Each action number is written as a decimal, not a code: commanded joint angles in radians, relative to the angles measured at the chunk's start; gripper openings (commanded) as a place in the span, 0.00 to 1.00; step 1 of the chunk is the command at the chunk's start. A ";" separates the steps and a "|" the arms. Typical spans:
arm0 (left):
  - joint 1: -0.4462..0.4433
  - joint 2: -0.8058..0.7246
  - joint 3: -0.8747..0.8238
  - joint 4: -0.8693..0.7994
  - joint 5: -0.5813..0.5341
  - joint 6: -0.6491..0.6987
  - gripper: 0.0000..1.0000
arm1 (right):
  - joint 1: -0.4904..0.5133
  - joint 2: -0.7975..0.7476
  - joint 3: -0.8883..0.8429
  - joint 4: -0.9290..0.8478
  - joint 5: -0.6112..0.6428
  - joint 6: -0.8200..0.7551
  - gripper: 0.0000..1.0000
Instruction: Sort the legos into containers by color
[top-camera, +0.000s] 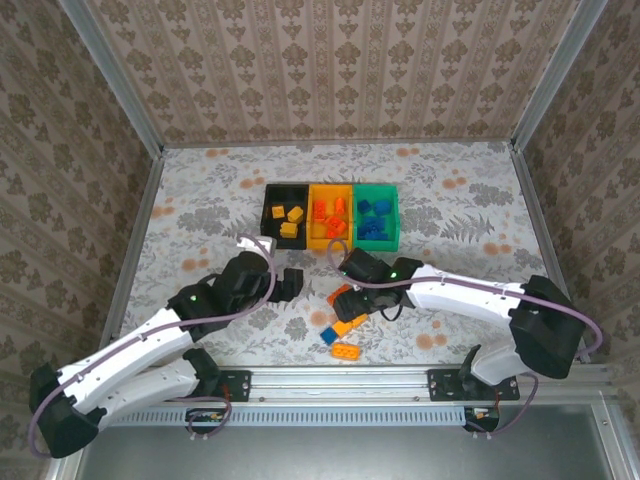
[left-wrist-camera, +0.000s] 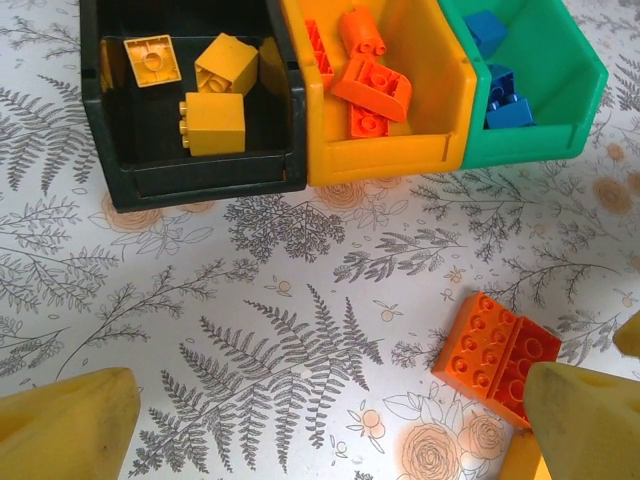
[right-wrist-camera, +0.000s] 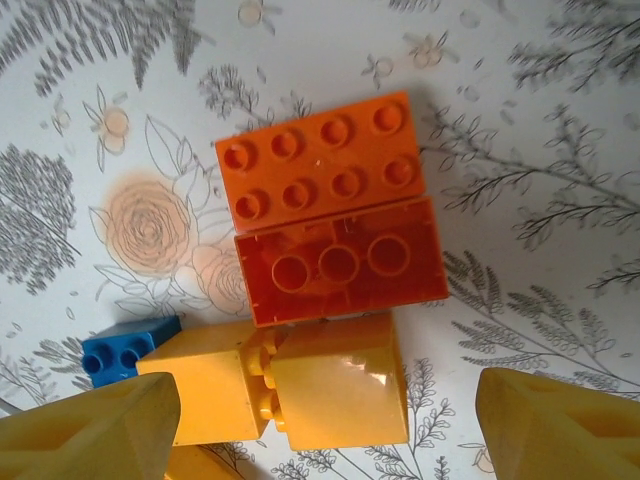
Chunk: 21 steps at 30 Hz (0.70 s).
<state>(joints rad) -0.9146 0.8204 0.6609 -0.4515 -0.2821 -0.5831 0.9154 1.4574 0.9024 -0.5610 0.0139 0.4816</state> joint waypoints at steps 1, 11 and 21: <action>0.009 -0.018 -0.017 -0.035 -0.032 -0.038 1.00 | 0.009 0.027 0.008 -0.040 0.031 -0.007 0.77; 0.022 -0.011 -0.036 -0.018 -0.020 -0.044 1.00 | 0.011 0.068 -0.032 -0.031 0.061 0.007 0.65; 0.032 -0.006 -0.038 -0.012 -0.009 -0.042 1.00 | -0.005 0.066 -0.058 -0.088 0.150 0.051 0.56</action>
<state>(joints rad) -0.8902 0.8143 0.6327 -0.4671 -0.2882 -0.6102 0.9207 1.5223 0.8814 -0.5690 0.0719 0.4988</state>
